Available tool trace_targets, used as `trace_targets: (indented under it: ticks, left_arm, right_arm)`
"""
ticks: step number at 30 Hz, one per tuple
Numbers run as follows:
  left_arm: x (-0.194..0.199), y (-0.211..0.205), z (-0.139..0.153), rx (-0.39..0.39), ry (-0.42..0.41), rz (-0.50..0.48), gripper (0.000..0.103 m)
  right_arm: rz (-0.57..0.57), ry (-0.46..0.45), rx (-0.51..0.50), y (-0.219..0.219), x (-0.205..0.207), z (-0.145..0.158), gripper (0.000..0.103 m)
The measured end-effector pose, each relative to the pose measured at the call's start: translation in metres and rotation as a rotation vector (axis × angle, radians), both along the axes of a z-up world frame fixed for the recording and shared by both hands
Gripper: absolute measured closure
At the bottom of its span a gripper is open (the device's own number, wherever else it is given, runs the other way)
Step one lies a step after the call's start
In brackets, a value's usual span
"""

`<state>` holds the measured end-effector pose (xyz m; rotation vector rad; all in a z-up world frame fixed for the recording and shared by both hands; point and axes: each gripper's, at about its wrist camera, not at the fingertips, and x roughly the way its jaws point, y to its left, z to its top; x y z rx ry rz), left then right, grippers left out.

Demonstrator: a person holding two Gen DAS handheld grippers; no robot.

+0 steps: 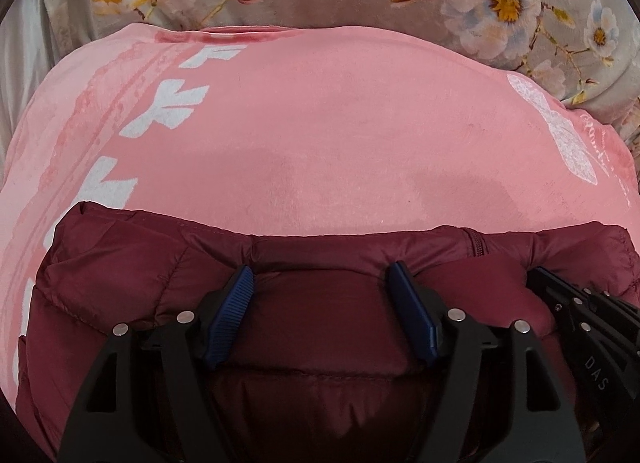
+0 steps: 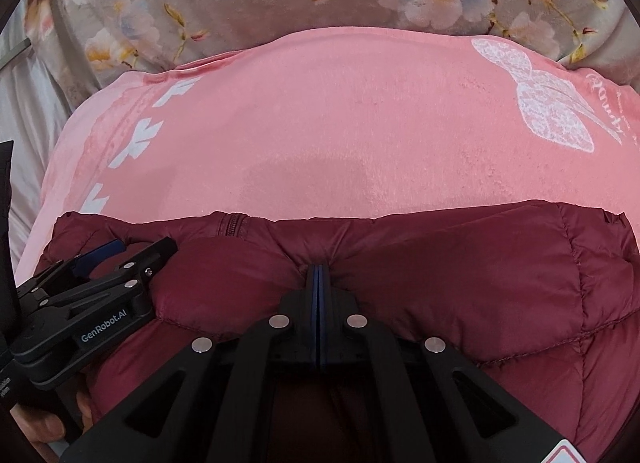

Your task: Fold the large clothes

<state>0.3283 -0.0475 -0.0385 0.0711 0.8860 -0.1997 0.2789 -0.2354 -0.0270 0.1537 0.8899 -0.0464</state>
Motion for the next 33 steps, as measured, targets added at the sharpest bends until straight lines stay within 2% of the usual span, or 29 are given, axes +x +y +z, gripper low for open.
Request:
trace_targets:
  ticks: [6,8,10,11,12,13,16,18,21,24,33]
  left_arm:
    - [0.002,-0.003,-0.002,0.020,0.003,0.007,0.032]
    - [0.002,-0.002,-0.002,0.023,0.003,0.007,0.032]
    - [0.002,0.001,-0.001,0.000,0.006,0.006,0.032]
    - [0.000,0.007,0.003,-0.030,0.010,0.009,0.032]
    - [-0.004,0.012,0.008,-0.039,0.013,0.024,0.032]
    - [-0.010,0.017,0.014,-0.053,0.017,0.043,0.032]
    - [-0.042,0.032,0.037,-0.175,0.019,0.058,0.032]
    - [-0.062,0.030,0.042,-0.193,0.020,0.057,0.032]
    - [-0.083,0.016,0.032,-0.128,0.011,0.039,0.032]
    - [-0.095,0.008,0.021,-0.063,-0.019,0.044,0.032]
    - [-0.100,0.002,0.007,-0.016,-0.057,0.045,0.025]
  right_arm:
    - [0.001,-0.009,0.082,-0.010,0.001,-0.001,0.103]
    - [-0.007,-0.039,0.160,-0.021,-0.003,0.001,0.103]
    - [-0.064,-0.098,0.199,-0.034,-0.012,0.008,0.103]
    - [-0.155,-0.140,0.177,-0.043,-0.023,0.016,0.103]
    - [-0.210,-0.157,0.143,-0.046,-0.031,0.022,0.098]
    - [-0.230,-0.183,0.105,-0.044,-0.045,0.032,0.090]
    - [-0.122,-0.216,0.059,-0.020,-0.075,0.048,0.090]
    - [-0.048,-0.197,0.017,0.001,-0.086,0.047,0.090]
    - [0.025,-0.145,-0.003,0.020,-0.091,0.034,0.091]
    - [0.038,-0.116,-0.032,0.027,-0.095,0.023,0.091]
    - [0.034,-0.061,-0.051,0.028,-0.091,0.011,0.091]
